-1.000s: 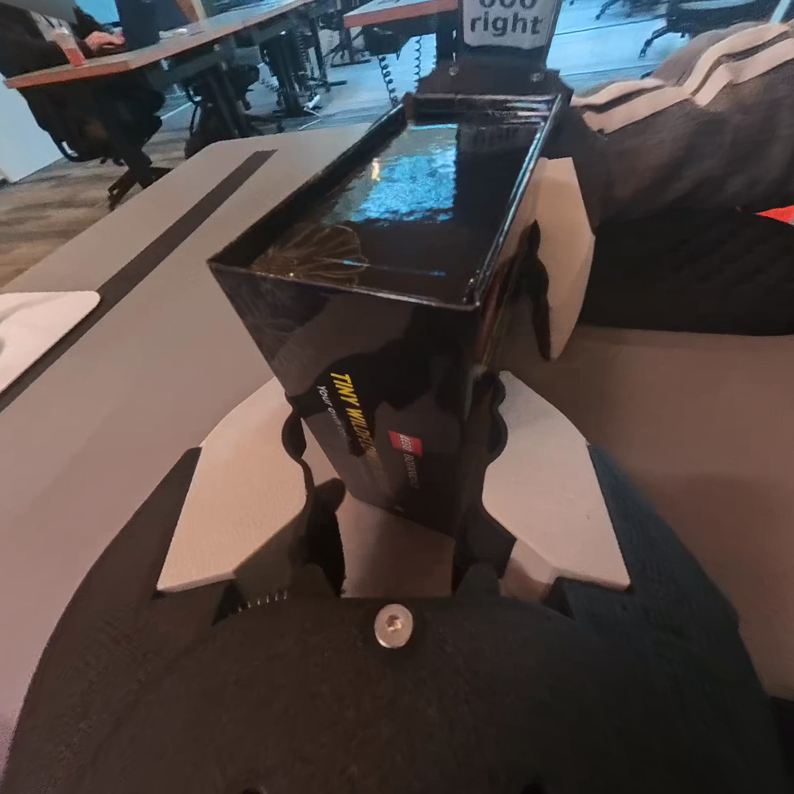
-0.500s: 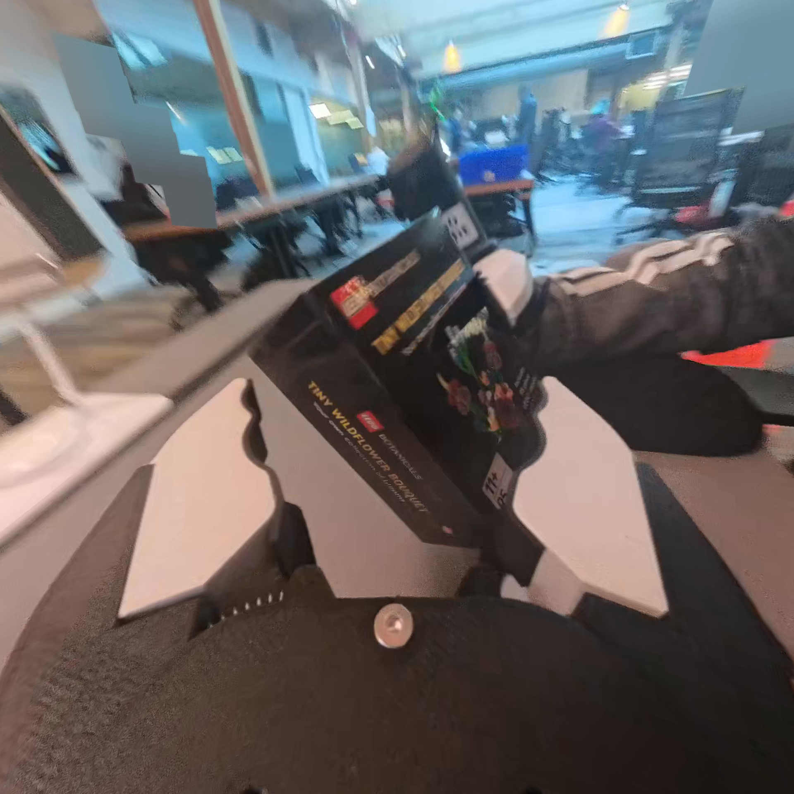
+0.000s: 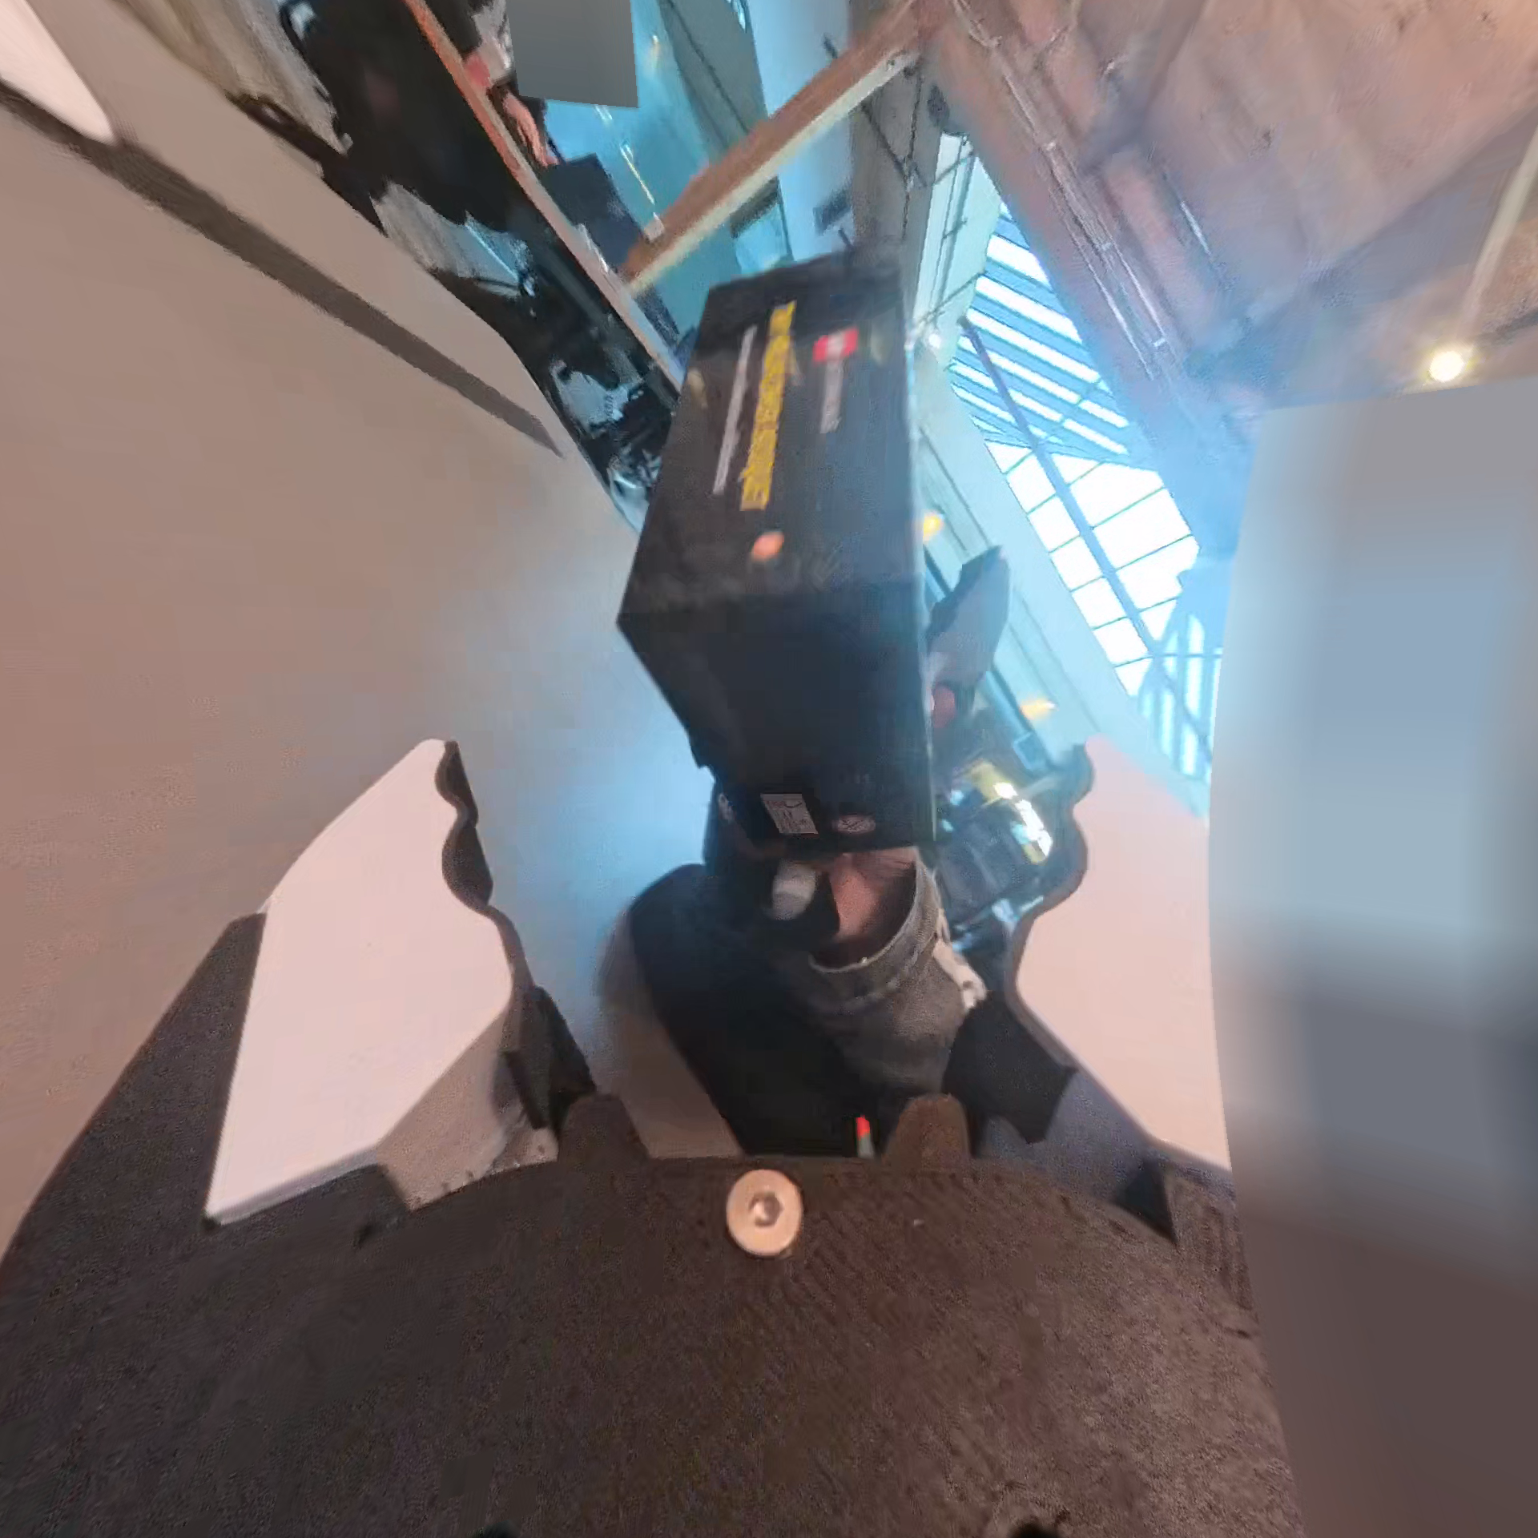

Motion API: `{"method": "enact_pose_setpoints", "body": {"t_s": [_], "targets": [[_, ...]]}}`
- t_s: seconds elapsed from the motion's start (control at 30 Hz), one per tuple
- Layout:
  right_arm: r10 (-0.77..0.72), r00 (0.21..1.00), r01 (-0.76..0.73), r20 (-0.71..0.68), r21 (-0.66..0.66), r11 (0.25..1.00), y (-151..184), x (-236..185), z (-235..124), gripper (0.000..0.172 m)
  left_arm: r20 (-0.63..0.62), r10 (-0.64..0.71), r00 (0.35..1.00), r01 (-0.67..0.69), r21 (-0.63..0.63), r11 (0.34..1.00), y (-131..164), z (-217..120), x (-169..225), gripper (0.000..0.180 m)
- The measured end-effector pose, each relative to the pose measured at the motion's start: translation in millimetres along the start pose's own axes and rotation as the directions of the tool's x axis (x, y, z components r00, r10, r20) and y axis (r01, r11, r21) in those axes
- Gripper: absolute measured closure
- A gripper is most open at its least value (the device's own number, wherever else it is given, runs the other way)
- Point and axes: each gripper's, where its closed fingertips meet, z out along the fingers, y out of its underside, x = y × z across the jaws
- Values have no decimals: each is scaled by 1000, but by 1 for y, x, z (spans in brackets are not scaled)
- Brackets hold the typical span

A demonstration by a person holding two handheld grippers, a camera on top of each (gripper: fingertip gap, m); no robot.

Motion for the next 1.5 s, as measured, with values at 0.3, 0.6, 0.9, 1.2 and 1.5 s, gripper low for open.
{"method": "enact_pose_setpoints", "body": {"t_s": [0.3, 0.6, 0.9, 1.2, 1.5], "targets": [[-49, 998, 52, -32, 115, 992, 15, -11, 3, 80, -264, -250, 931, 265, 20, 964, 2, 22, 21, 103], [-71, 997, 68, -17, -123, 990, 52, -25, 0, 78, -304, -205, 930, 180, -109, 978, 4, 2, 26, 110], [254, 960, -280, -119, -471, 837, 33, -17, -55, 65, -162, -207, 965, 140, -348, 927, 0, -22, 15, 110], [23, 963, -204, -267, -674, 710, 53, 23, -57, 107, -29, -194, 981, 162, -435, 885, 11, 2, -16, 110], [125, 917, -359, -379, -645, 674, 64, 64, -69, 107, 149, -166, 975, 213, -392, 895, 12, 14, -62, 110]]}}
